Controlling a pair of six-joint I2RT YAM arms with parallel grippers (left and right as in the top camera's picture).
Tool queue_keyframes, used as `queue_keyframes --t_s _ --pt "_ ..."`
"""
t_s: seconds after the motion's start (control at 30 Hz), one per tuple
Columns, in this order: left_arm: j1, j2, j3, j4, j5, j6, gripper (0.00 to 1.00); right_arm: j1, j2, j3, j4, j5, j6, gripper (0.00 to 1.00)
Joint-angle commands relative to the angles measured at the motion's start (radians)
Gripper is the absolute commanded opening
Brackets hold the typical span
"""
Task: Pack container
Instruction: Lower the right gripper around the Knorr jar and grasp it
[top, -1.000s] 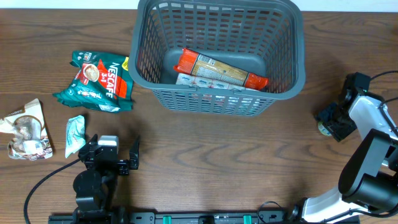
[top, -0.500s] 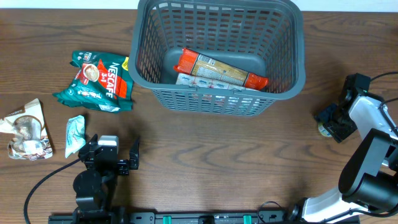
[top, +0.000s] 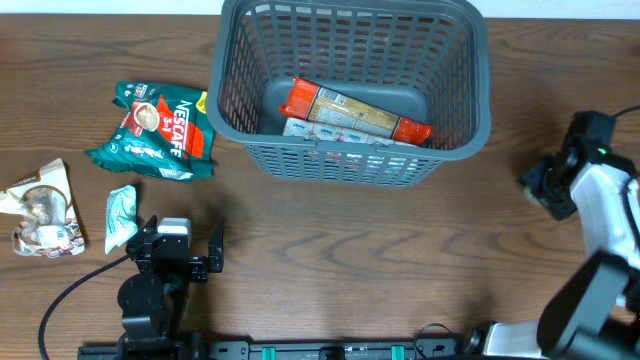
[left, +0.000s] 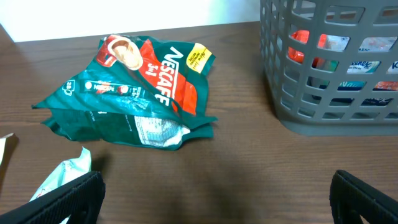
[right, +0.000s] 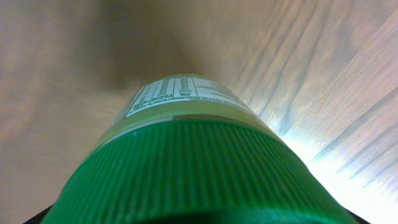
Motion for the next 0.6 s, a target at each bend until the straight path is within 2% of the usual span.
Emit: queue_keyframes --t_s 0.0,0.17,0.33,0.57 --pt "0.003 -0.006 -0.020 -0.002 -0.008 0.017 0.99 -0.002 -0.121 0.063 -0.003 0.014 -0.054 0.01" --pt "0.003 -0.006 -0.020 -0.002 -0.008 0.017 0.99 0.018 -0.248 0.148 -0.027 0.005 -0.137 0.01" --pt "0.003 -0.006 -0.020 -0.002 -0.008 0.017 0.99 0.097 -0.342 0.286 -0.045 0.006 -0.259 0.01" --pt "0.003 -0.006 -0.020 -0.002 -0.008 0.017 0.99 0.240 -0.326 0.565 -0.135 -0.028 -0.285 0.01"
